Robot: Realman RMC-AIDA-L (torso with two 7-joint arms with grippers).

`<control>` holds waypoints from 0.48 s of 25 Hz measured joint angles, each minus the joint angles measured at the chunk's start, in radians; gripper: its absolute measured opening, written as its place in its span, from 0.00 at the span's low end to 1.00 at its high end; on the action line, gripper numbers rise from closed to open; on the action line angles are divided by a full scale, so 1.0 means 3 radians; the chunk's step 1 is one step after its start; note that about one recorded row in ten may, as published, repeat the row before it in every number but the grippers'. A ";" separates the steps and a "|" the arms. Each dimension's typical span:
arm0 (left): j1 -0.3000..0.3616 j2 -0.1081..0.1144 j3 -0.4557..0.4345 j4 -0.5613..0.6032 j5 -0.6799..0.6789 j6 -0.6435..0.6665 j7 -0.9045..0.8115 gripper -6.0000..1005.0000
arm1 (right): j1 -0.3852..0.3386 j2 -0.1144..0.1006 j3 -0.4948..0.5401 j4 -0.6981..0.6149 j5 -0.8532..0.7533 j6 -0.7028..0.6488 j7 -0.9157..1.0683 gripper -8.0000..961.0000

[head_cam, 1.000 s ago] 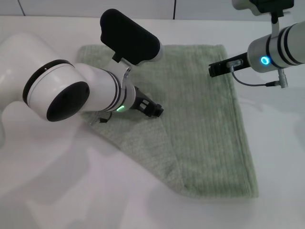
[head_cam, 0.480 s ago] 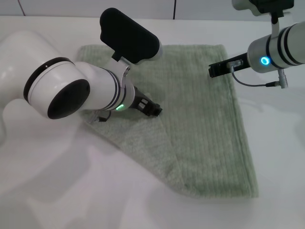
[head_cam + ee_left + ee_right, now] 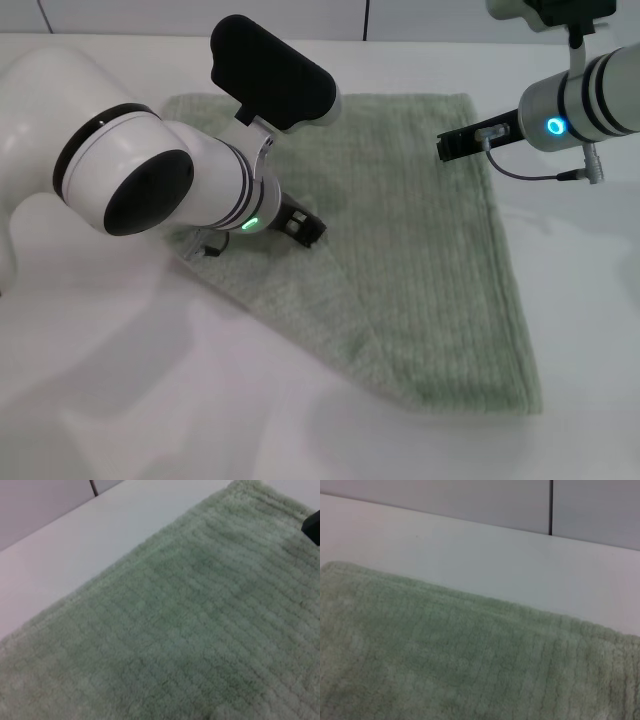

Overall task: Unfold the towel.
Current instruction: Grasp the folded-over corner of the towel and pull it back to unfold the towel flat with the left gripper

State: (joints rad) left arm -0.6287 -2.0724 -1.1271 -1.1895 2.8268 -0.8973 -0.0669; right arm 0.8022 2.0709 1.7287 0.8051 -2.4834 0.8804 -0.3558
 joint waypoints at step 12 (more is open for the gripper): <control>0.0130 0.0023 -0.0027 -0.0594 0.0067 -0.0339 0.0037 0.23 | 0.0000 0.0005 0.0000 -0.0020 0.0000 -0.0020 0.0003 0.01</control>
State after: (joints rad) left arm -0.5897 -2.0655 -1.1352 -1.3677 2.8470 -0.9991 -0.0556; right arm 0.8022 2.0724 1.7287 0.7990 -2.4834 0.8745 -0.3551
